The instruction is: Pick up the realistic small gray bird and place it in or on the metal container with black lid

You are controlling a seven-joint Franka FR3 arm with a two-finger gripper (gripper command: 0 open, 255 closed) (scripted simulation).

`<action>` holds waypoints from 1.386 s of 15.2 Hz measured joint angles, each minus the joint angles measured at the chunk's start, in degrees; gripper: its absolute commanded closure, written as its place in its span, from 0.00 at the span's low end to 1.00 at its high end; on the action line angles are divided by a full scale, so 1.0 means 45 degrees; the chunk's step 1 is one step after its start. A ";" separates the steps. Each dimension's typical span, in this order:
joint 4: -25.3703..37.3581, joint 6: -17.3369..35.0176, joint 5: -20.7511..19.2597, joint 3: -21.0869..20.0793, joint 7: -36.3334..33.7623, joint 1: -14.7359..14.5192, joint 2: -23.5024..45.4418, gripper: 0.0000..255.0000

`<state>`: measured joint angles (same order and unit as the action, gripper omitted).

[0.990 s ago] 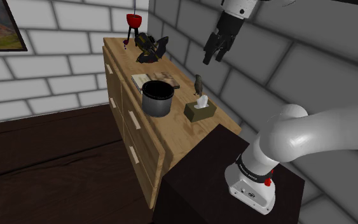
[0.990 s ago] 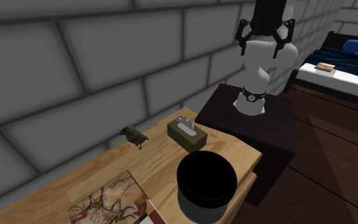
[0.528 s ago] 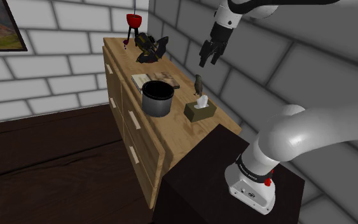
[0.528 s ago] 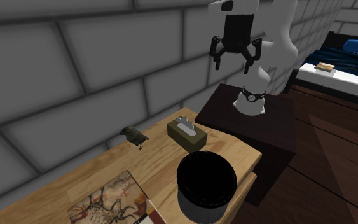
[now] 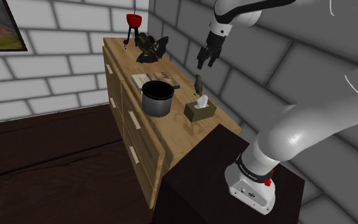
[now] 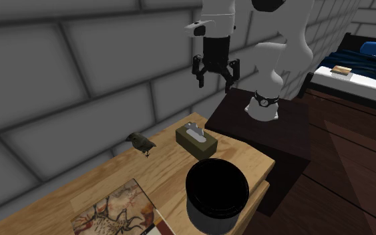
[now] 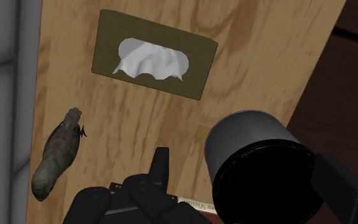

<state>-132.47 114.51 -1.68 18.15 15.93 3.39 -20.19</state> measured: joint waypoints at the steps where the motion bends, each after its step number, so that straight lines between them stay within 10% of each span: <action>1: 0.0299 0.0213 0.0092 0.0245 0.0309 0.0026 0.0565 0.00; 12: 0.3728 0.1330 0.2118 0.1665 0.3179 0.0679 0.6092 0.00; 21: 0.7972 0.0837 0.3955 0.1564 0.4946 0.2442 1.0764 0.00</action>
<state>-96.59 118.27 16.11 25.19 38.19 14.38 28.25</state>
